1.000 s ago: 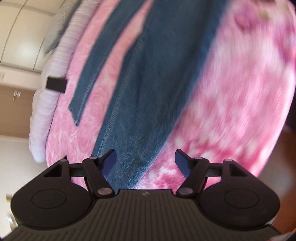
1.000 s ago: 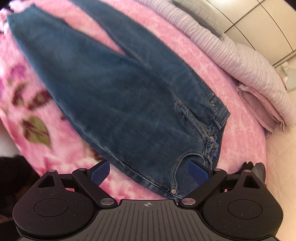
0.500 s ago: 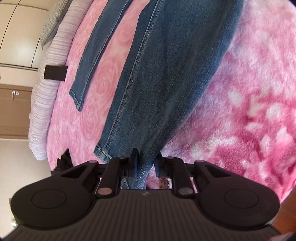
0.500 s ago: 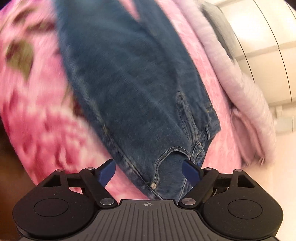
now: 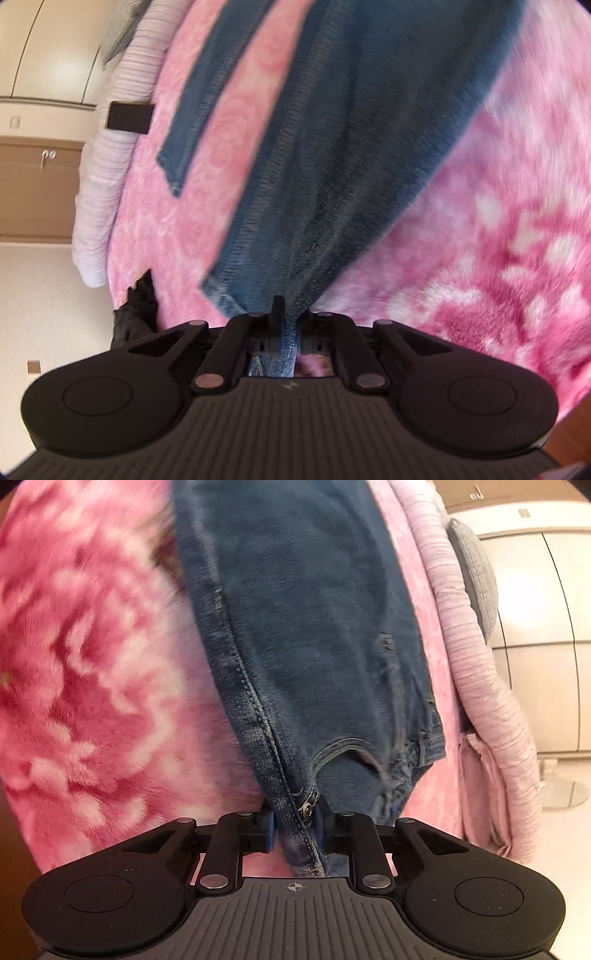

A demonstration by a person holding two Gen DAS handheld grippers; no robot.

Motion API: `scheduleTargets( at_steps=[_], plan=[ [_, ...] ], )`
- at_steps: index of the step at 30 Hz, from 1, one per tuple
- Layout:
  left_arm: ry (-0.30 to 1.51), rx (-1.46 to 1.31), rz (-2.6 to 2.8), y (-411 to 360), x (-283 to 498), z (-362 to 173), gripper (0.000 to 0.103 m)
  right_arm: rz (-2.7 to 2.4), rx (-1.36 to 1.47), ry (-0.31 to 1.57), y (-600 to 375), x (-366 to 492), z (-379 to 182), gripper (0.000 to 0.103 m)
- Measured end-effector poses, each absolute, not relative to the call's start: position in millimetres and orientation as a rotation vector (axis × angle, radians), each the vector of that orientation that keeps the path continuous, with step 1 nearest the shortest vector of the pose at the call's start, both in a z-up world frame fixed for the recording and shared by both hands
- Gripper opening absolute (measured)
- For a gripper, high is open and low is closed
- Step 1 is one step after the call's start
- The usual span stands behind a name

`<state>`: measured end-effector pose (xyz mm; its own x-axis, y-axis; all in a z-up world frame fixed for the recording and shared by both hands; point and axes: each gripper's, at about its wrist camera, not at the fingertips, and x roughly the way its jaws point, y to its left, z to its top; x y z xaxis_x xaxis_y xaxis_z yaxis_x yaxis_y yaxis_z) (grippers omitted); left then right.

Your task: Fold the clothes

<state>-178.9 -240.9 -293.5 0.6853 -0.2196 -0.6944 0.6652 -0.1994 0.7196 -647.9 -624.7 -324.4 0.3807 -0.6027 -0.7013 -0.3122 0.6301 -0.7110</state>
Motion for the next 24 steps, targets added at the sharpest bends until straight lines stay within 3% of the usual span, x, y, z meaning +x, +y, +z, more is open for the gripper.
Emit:
scheduleTargets(
  at_steps=[8,13,24],
  plan=[
    [0.415,1.531,-0.802,-274.5,-160.5,-171.2,0.005,-0.166,-0.856,1.145,-657.9,-617.0,-187.1,0.011],
    [0.473,1.484,-0.843,-321.6,-115.3,-108.2,0.005,-0.034,-0.855,1.173,-695.1,-582.6,-132.5,0.010],
    [0.615,1.585,-1.073,-445.8,1.7,-118.6,0.005,0.076,-0.798,1.350,-807.6,-462.8,-129.2,0.008]
  ],
)
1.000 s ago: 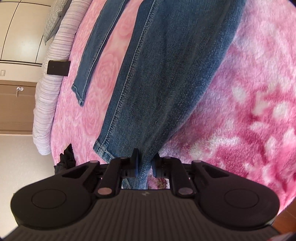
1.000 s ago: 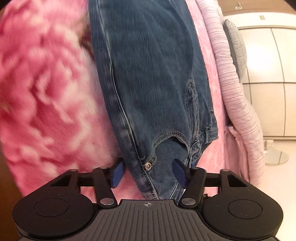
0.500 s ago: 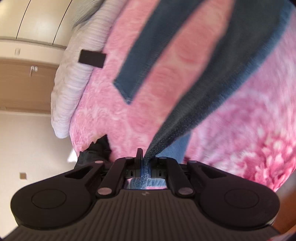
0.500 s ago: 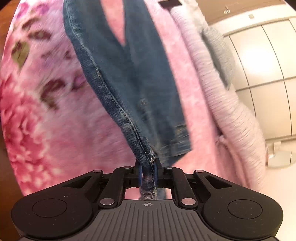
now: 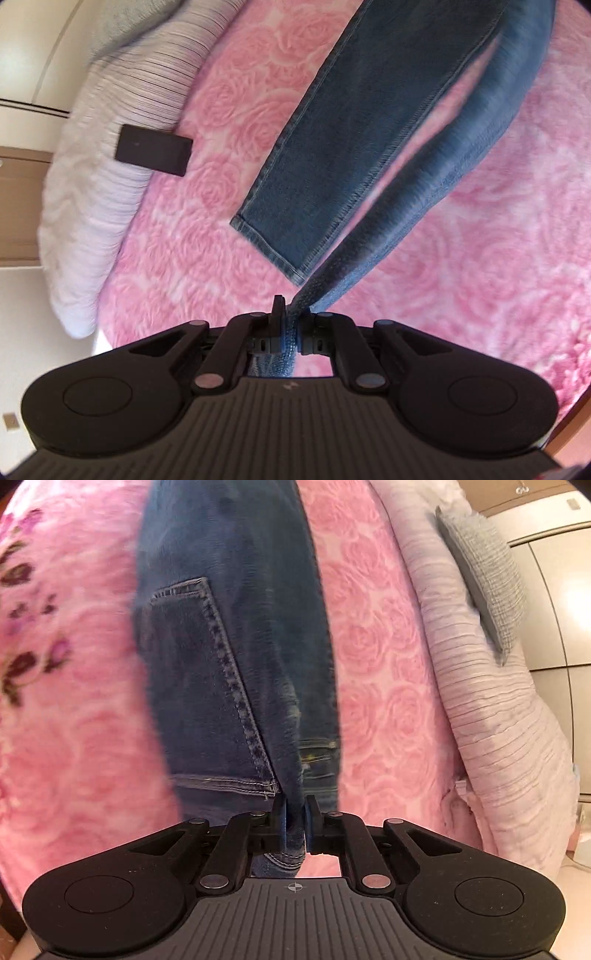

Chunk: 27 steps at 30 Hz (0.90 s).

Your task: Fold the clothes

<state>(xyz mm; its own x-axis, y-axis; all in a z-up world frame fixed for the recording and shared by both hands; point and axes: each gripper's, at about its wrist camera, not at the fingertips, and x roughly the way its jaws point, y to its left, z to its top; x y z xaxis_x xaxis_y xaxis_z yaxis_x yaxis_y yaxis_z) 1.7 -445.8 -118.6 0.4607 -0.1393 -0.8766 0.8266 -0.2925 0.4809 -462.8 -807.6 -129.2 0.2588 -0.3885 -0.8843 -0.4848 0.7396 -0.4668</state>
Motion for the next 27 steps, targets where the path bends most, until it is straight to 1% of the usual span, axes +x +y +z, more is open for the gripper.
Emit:
scheduleTargets(
  at_steps=[8,15,17,18,21,22,23,24,25,27],
  plan=[
    [0.694,1.628,-1.108,-525.4,54.5,-161.9,0.004,0.097,-0.688,1.393,-882.9,-383.9,-158.2,0.007],
    [0.717,1.653,-1.059,-574.0,82.6,-206.2,0.005,0.110,-0.556,1.414,-937.2,-352.8,-205.5,0.006],
    [0.688,1.674,-1.006,-584.1,84.7,-219.6,0.009,0.091,-0.510,1.409,-950.2,-348.1,-219.2,0.007],
    [0.675,1.688,-0.980,-588.7,85.0,-226.0,0.015,0.078,-0.488,1.405,-955.9,-346.4,-225.6,0.007],
    [0.621,1.756,-0.890,-598.8,82.5,-241.7,0.023,0.007,-0.447,1.373,-964.3,-349.5,-239.1,0.008],
    [0.609,1.778,-0.871,-600.5,80.7,-244.8,0.025,-0.051,-0.426,1.361,-967.5,-350.4,-239.6,0.016],
    [0.596,1.800,-0.853,-602.1,78.8,-247.7,0.033,-0.111,-0.404,1.346,-970.8,-351.9,-239.2,0.022],
    [0.569,1.818,-0.832,-602.8,76.3,-248.8,0.039,-0.182,-0.379,1.317,-974.9,-356.5,-233.6,0.036],
    [0.552,1.832,-0.815,-603.2,74.1,-249.5,0.039,-0.253,-0.354,1.286,-978.9,-361.0,-227.9,0.042],
    [0.542,1.850,-0.786,-603.8,70.0,-249.7,0.039,-0.375,-0.265,1.238,-988.3,-374.0,-214.0,0.042]
  ],
)
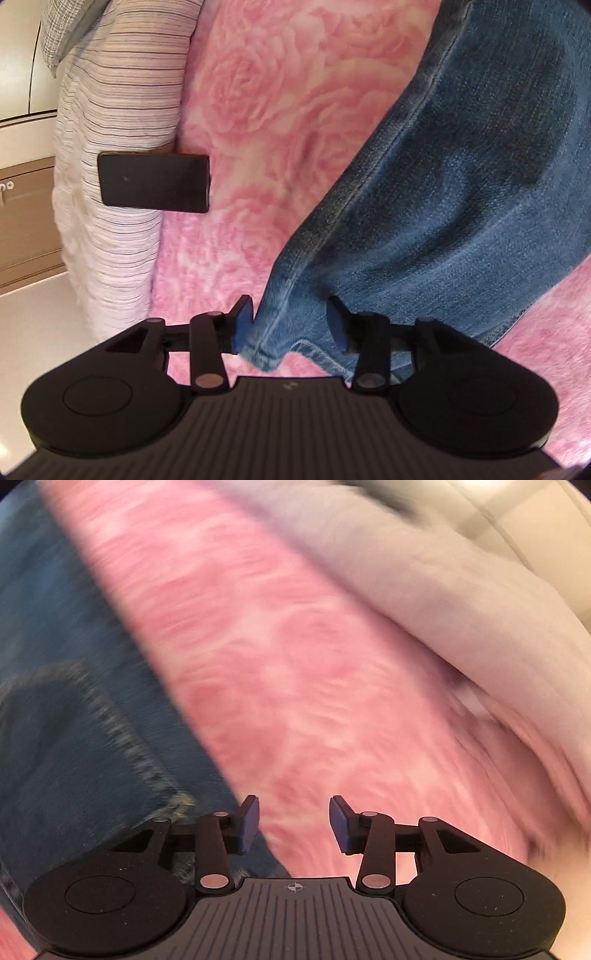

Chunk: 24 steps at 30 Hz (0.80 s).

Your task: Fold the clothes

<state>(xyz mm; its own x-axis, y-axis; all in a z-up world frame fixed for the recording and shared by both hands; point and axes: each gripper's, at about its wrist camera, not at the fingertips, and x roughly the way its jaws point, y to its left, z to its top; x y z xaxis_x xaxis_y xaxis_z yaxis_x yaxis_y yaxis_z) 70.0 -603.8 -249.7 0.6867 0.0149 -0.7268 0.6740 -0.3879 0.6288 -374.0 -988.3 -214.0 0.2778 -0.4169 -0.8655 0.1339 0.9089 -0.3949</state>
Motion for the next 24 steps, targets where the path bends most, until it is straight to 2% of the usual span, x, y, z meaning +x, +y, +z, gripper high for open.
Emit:
scheduleTargets(
  at_steps=[4,9,14,22,24],
  plan=[
    [0.550,1.791,-0.771,-606.1,57.7,-242.0,0.042,-0.544,0.036,1.178,-995.6,-419.9,-189.1,0.042],
    [0.580,1.734,-0.790,-598.5,32.3,-233.0,0.042,-0.570,0.240,1.200,-968.2,-468.4,-204.3,0.042],
    [0.605,1.728,-0.777,-568.2,10.8,-219.4,0.042,-0.564,0.148,1.220,-954.3,-476.6,-226.0,0.042],
    [0.639,1.680,-0.727,-502.6,-2.4,-193.4,0.046,-0.571,0.034,1.090,-897.9,-458.0,-176.4,0.042],
    [0.628,1.679,-0.731,-489.0,-5.0,-191.8,0.051,-0.510,0.013,1.062,-867.2,-450.3,-164.9,0.042]
  ],
)
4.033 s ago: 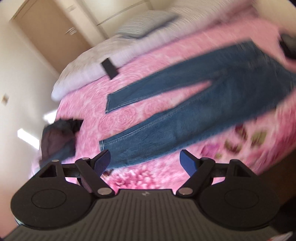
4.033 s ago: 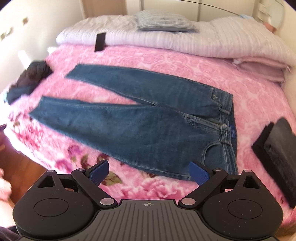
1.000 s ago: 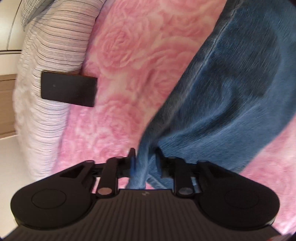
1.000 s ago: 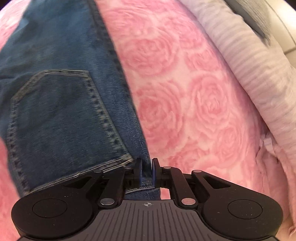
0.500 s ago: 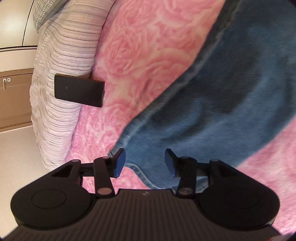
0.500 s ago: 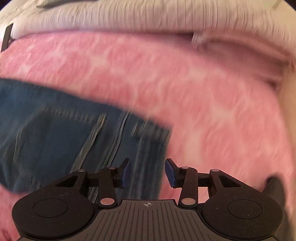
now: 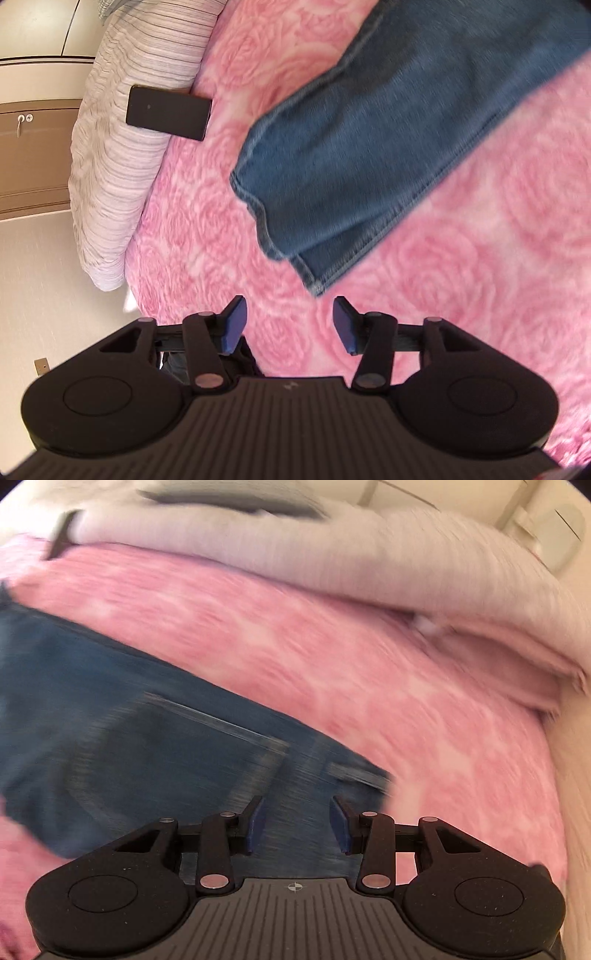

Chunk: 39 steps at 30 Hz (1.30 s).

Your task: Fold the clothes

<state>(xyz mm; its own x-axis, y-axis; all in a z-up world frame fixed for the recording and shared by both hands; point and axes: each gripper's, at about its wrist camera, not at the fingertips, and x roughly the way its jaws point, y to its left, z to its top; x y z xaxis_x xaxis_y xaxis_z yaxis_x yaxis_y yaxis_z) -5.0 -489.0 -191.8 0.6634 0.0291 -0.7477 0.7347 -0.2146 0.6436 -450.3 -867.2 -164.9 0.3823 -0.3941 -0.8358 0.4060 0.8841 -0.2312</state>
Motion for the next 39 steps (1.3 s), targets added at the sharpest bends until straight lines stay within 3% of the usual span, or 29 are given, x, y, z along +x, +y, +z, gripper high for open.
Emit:
scheduleTargets(
  at_steps=[6,16,19,21,26,30,35,39],
  plan=[
    [0.529,1.674,-0.833,-451.4,2.3,-201.2,0.053,-0.330,-0.022,1.037,-756.9,-405.5,-157.9,0.042],
    [-0.002,1.748,-1.134,-417.5,55.8,-290.4,0.049,-0.292,-0.070,1.059,-588.2,-292.1,-183.9,0.042],
    [-0.137,1.772,-1.201,-414.2,70.0,-313.9,0.039,-0.332,-0.028,1.111,-565.4,-257.8,-203.6,0.042],
    [-0.176,1.771,-1.229,-414.7,76.9,-320.7,0.007,-0.346,-0.033,1.119,-554.7,-236.2,-211.4,0.042],
    [-0.013,1.606,-1.310,-419.9,98.7,-271.9,0.003,-0.309,-0.174,1.157,-535.1,-197.8,-237.9,0.042],
    [0.229,1.596,-1.369,-424.1,110.7,-250.3,0.004,-0.319,-0.171,1.164,-535.8,-186.3,-245.4,0.042],
    [0.307,1.689,-1.402,-419.4,113.4,-258.4,0.017,-0.310,-0.141,1.158,-542.7,-181.3,-241.5,0.042],
    [0.452,1.578,-1.427,-414.9,134.9,-231.0,0.029,-0.288,-0.156,1.112,-558.4,-171.2,-228.8,0.042]
  ],
)
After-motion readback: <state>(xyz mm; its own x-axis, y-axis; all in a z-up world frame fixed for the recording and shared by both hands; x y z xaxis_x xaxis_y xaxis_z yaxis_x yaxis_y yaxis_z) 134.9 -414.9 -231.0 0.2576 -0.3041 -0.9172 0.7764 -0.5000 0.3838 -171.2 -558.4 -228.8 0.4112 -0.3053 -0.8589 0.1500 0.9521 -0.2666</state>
